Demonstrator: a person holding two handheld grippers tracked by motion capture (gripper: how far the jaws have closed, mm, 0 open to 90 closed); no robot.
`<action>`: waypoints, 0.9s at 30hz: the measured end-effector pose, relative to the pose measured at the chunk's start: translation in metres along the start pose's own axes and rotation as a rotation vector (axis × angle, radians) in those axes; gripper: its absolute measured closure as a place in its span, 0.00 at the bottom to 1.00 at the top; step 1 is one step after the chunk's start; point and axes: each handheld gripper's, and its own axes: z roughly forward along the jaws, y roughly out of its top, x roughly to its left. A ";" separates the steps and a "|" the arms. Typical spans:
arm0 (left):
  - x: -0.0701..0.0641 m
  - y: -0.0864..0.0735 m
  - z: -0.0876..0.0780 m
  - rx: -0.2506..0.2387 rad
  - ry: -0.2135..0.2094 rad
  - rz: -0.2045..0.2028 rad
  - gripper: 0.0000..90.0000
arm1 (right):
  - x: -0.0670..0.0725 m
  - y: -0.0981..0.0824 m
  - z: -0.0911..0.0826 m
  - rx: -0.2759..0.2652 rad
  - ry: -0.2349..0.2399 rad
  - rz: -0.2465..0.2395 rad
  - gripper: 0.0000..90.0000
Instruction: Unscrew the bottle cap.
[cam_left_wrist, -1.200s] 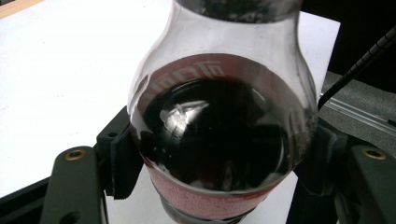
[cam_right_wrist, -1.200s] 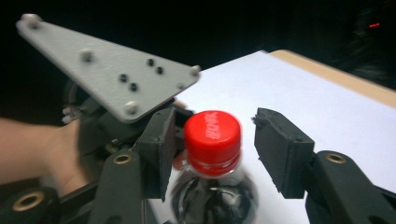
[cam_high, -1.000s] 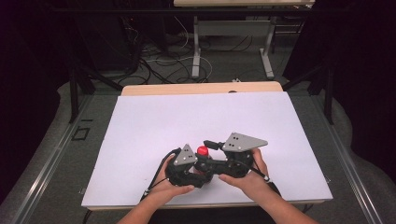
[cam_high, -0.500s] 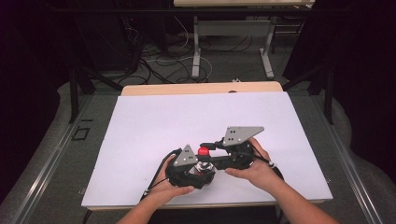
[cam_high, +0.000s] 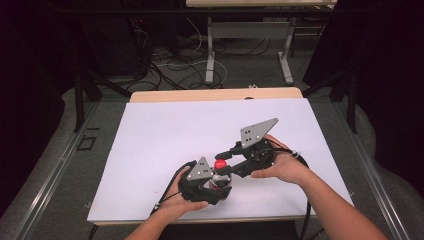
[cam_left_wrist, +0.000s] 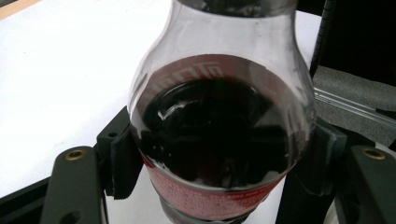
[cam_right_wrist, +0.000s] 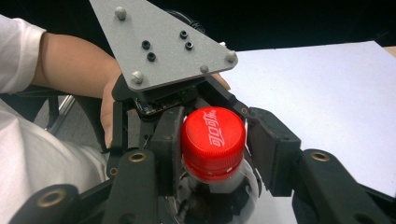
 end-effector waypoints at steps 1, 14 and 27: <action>0.001 0.000 -0.001 0.010 -0.005 0.002 0.33 | 0.000 0.000 -0.001 -0.006 -0.004 0.003 0.62; 0.004 -0.001 0.000 0.010 0.015 -0.018 0.33 | 0.019 -0.003 -0.006 -0.059 -0.118 0.040 0.52; 0.005 -0.001 0.000 0.009 0.049 -0.029 0.33 | 0.042 -0.008 0.013 -0.119 -0.411 0.179 0.47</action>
